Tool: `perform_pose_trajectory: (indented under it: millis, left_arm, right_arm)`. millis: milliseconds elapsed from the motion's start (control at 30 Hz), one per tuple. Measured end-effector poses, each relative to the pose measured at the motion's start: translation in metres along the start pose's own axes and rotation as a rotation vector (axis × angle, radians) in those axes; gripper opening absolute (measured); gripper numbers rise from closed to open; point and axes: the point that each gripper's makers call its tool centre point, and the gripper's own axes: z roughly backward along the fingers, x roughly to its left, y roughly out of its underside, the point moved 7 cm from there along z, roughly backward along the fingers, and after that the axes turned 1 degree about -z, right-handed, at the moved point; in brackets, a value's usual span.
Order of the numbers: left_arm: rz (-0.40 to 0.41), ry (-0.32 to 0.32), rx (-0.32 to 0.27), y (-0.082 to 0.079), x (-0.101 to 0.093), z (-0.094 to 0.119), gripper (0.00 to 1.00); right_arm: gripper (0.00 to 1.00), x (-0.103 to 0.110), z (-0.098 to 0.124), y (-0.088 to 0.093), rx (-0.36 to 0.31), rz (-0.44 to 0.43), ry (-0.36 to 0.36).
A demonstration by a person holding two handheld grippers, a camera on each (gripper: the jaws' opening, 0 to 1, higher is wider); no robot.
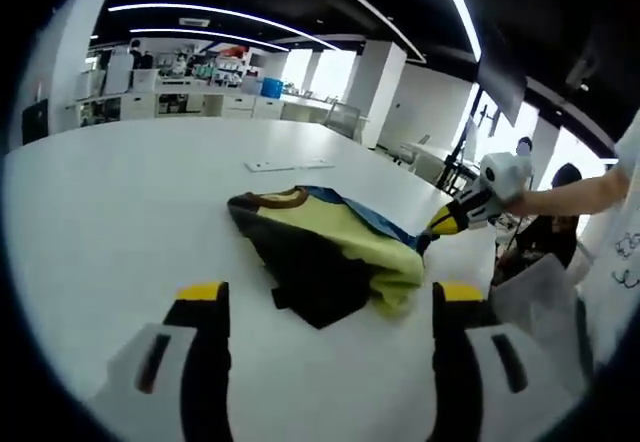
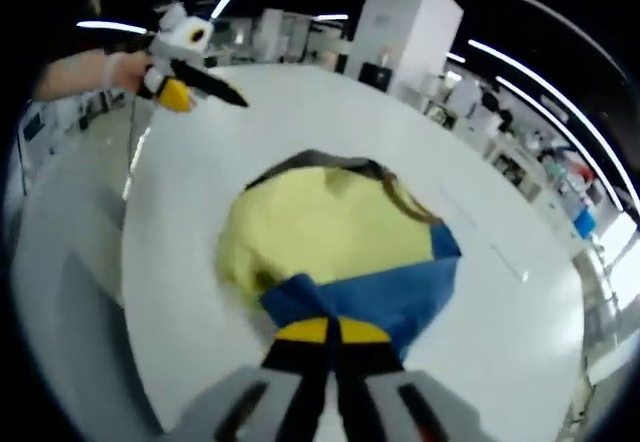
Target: Fold the garment on the visible template until the final outline fits inside the template.
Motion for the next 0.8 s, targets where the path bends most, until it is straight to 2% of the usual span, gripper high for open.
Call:
perform_pose_trajectory:
  millis: [100,333,567,800]
  left_arm:
    - [-0.003,0.003,0.001,0.0,0.001,0.0,0.8]
    - [0.005,-0.002,-0.002,-0.002,0.004,-0.001,0.8]
    - [0.011,-0.011,0.006,-0.002,0.007,-0.001,0.8]
    - [0.011,-0.018,0.01,-0.003,0.009,-0.001,0.8]
  right_arm:
    - [0.0,-0.017,-0.004,-0.006,-0.006,-0.038,0.024]
    - [0.0,-0.04,-0.026,-0.006,-0.004,-0.139,0.044]
    - [0.0,-0.046,-0.048,-0.007,0.026,-0.152,0.045]
    - [0.0,-0.049,-0.064,0.001,0.059,-0.153,0.034]
